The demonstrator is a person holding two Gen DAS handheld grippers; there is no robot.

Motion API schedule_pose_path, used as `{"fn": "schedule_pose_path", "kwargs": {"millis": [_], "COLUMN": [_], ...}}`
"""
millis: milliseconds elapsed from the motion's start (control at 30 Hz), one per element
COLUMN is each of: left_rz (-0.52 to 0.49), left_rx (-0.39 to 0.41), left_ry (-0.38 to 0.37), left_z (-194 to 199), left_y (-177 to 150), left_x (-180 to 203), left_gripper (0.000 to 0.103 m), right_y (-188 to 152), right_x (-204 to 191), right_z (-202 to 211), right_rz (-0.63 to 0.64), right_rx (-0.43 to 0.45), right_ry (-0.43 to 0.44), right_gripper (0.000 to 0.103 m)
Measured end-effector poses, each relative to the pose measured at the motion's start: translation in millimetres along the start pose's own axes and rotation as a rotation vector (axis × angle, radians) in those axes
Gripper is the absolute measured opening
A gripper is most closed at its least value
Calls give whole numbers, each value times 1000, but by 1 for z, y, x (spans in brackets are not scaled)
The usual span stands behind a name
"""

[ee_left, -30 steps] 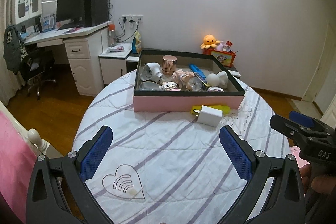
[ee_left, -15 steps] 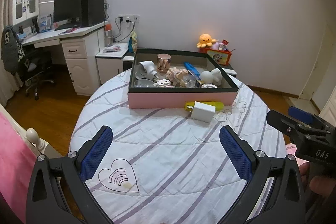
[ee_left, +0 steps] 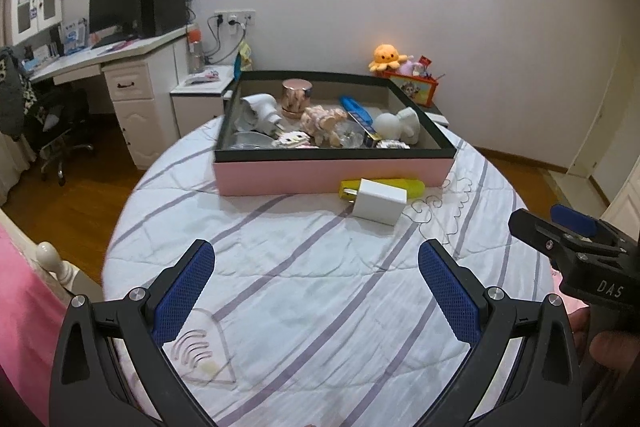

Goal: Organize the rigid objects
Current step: 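Withdraw both tools from the box back toward the white charger, then grasp white charger with left tool while right tool grasps yellow highlighter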

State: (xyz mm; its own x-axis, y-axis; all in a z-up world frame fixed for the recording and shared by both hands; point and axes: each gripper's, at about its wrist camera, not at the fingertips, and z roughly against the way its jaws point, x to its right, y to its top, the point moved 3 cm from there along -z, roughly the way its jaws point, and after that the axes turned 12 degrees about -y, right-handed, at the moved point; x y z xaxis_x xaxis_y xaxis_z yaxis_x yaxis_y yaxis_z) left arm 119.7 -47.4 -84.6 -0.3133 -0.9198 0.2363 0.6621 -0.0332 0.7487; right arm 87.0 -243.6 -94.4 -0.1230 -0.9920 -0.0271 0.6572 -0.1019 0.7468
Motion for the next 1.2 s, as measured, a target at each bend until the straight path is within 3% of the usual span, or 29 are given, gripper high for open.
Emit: {"fn": "schedule_pose_path", "kwargs": {"millis": [733,833,867,900,1033,1200], "left_rz": [-26,-15,-6,-5,-3,13], "left_rx": [-149,-161,-170,-175,-163,-134], "left_ry": [-17,-58,-90,-100,-124,-77], "left_z": [-139,-147,-149,-150,-143,-116], "left_y": [15,17,16,17,14,6], "left_x": [12,11,10,8,4,-17], "left_gripper": [102,86,73,68,67,67], "right_y": [-1,-1,0,0,0,1], "right_x": [28,24,22,20,10,-5], "right_z": [-92,-99,-100,-101,-104,-105], "right_rz": [-26,-18,-14,-11,6,26], "right_rx": [-145,-156,-158,-160,-166,-171], "right_ry": [-29,-27,-24,-22,-13,-3], "right_gripper": [103,103,103,103,103,103]}}
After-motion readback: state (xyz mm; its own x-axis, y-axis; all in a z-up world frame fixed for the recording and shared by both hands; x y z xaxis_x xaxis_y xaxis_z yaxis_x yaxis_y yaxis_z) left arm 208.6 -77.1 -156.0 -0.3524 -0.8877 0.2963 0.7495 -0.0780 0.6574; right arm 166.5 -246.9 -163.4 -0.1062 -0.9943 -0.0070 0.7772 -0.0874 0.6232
